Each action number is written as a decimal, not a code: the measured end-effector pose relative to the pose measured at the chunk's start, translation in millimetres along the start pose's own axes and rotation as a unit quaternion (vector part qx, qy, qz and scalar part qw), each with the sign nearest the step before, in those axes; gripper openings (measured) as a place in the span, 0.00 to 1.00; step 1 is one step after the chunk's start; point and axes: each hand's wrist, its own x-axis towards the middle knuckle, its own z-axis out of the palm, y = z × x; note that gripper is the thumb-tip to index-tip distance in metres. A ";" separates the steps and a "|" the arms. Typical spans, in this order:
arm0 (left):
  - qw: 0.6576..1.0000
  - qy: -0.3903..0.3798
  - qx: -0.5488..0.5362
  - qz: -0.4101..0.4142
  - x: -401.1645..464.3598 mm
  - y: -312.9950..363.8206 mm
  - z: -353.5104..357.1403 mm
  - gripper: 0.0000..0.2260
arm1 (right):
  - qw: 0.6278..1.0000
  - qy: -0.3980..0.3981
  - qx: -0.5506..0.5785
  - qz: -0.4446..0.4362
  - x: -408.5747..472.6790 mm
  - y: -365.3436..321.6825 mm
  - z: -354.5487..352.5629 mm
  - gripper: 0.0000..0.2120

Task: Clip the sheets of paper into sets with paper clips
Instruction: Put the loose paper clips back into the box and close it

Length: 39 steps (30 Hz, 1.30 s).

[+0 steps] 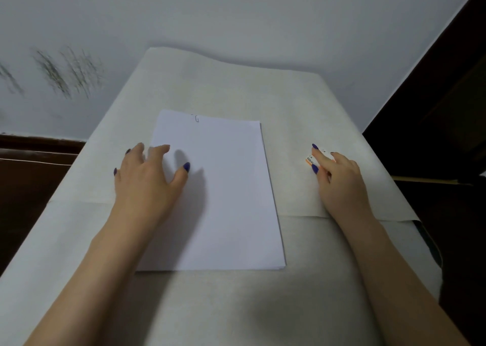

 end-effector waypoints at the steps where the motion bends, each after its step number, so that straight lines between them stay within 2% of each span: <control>1: 1.000 -0.010 -0.002 -0.010 0.5 -1.6 0.5 0.27 | 1.000 0.003 0.006 0.004 -0.5 -0.5 -0.2 0.19; 6: 0.999 -0.043 -0.021 -0.007 1.0 -6.6 5.1 0.30 | 0.999 0.022 0.030 0.022 0.8 -6.1 -2.4 0.21; 11: 0.999 -0.036 -0.019 0.013 0.6 -8.6 9.4 0.30 | 0.997 0.036 0.060 0.015 3.4 -30.2 -0.8 0.19; 19: 0.999 -0.036 -0.014 0.027 0.4 -8.9 12.7 0.29 | 0.998 -0.003 0.065 0.024 -2.2 -51.2 9.1 0.21; 24: 0.998 -0.043 -0.016 0.039 0.1 -7.5 12.6 0.29 | 0.999 -0.009 0.040 -0.010 0.1 -46.0 4.3 0.23; 27: 0.998 -0.047 -0.014 0.049 -0.8 -5.9 13.1 0.29 | 0.995 -0.057 0.048 -0.062 6.5 -40.9 1.2 0.27; 31: 0.997 -0.052 -0.007 0.056 -1.3 -7.0 13.3 0.28 | 0.974 -0.158 0.144 -0.073 10.0 -31.9 2.3 0.26; 39: 0.997 -0.050 0.002 0.063 -1.5 -5.8 15.1 0.25 | 0.967 -0.158 0.194 -0.056 14.0 -25.4 3.4 0.21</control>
